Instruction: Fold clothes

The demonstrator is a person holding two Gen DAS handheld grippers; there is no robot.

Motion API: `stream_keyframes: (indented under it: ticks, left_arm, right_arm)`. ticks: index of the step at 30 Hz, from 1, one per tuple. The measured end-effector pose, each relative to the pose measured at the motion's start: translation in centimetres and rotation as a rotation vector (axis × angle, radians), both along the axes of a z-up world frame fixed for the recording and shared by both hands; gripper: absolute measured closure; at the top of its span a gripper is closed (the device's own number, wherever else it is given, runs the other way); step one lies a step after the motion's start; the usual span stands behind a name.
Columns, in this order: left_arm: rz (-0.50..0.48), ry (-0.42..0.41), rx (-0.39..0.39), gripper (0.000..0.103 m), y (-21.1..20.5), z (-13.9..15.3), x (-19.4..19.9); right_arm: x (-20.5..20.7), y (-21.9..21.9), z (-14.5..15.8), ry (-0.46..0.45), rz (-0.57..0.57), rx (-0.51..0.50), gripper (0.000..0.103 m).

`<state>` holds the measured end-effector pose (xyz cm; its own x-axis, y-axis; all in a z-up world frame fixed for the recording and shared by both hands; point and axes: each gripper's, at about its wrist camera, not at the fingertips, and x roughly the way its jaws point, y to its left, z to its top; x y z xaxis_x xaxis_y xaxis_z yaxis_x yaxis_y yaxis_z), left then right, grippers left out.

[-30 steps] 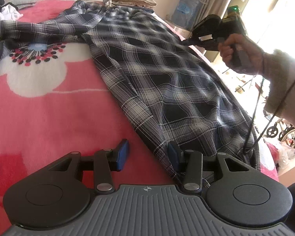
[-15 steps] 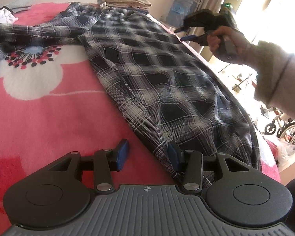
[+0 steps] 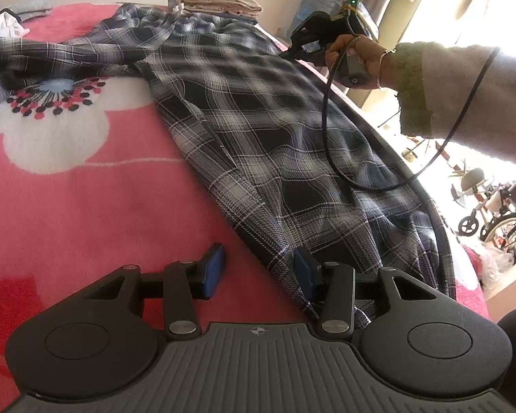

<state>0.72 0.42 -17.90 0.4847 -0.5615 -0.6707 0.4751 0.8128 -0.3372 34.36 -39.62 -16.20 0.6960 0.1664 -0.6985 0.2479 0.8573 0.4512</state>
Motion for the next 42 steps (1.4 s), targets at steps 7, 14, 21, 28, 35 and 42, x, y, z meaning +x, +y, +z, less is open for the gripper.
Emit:
stream_keyframes:
  ticks: [7,14,21,28,35,42]
  left_arm:
    - [-0.004,0.022,-0.007,0.058,0.1,0.0,0.4]
    - [-0.054,0.048,0.023,0.04,-0.9,0.7,1.0]
    - [-0.021,0.075,0.065,0.034,-1.6,1.9,0.8]
    - [0.08,0.091,0.063,0.034,0.2,5.4,-2.0]
    - [-0.008,0.166,0.064,0.034,-0.3,9.4,-4.5]
    - [0.075,0.156,0.23,0.034,-3.4,12.7,-6.8]
  right_arm:
    - [-4.3,-2.5,2.5,-0.028,-0.051,0.101,0.093]
    - [-12.5,-5.8,8.4,-0.077,0.024,0.148,0.086]
    - [-22.7,-6.7,13.5,-0.194,0.124,0.24,0.084]
    - [-32.6,-4.0,16.7,-0.181,0.25,0.203,0.08]
    - [-41.3,-0.2,12.6,0.024,0.201,0.288,0.08]
    - [-47.8,2.1,12.8,0.0,0.141,0.332,0.079]
